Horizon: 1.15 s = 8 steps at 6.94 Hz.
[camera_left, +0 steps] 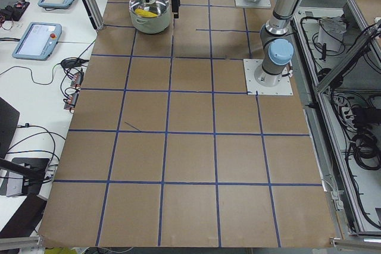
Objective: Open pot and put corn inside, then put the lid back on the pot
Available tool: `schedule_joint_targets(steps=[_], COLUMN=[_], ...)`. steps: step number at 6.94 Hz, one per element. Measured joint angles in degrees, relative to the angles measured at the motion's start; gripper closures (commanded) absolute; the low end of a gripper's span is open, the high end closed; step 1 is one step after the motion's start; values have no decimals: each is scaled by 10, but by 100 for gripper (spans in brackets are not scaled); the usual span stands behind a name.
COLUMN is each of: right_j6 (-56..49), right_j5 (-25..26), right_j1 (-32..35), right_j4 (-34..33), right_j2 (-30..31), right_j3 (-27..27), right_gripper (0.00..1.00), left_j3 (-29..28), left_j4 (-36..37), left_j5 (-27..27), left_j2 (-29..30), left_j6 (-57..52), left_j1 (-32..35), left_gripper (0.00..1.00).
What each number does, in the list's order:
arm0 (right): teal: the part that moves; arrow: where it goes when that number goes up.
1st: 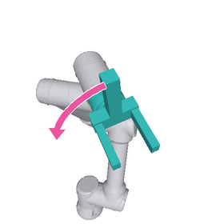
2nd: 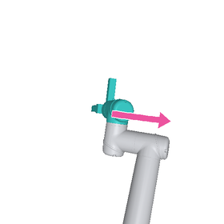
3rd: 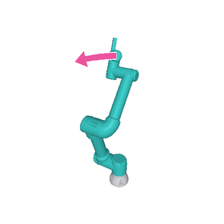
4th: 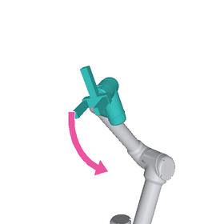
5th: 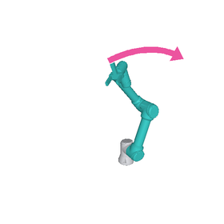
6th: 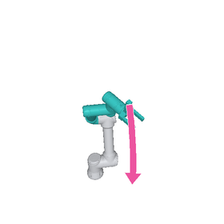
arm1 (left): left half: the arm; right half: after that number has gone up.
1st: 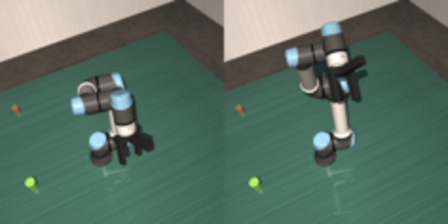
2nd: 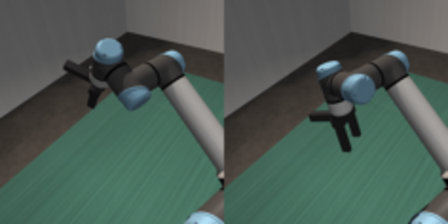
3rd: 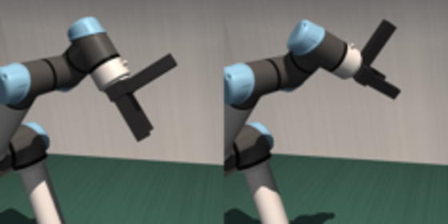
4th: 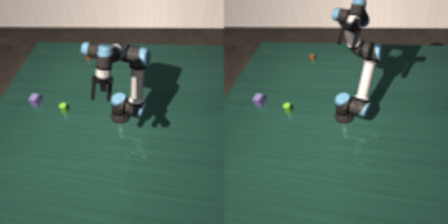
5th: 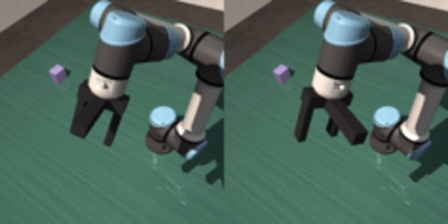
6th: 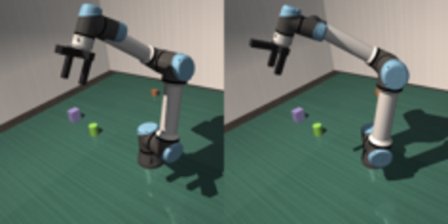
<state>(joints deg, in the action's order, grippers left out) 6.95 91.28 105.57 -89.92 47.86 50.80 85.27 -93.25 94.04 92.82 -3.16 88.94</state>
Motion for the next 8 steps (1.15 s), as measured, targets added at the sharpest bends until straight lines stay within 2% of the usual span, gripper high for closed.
schedule_joint_targets(steps=[1,5,7,8], right_j6=[-1,-7,-24,-52], right_j5=[0,-3,-1,0], right_j1=[0,-27,-77,-99], right_j4=[0,15,38,41], right_j2=[0,23,79,120], right_j3=[0,-5,5,32], right_gripper=[3,0,1,1], left_j3=[0,1,1,1], left_j4=[0,-1,-1,0], left_j5=[0,0,0,0], left_j2=[0,-1,-1,-1], left_j6=[0,0,0,0], left_j1=[0,0,0,0], left_gripper=[0,0,0,0])
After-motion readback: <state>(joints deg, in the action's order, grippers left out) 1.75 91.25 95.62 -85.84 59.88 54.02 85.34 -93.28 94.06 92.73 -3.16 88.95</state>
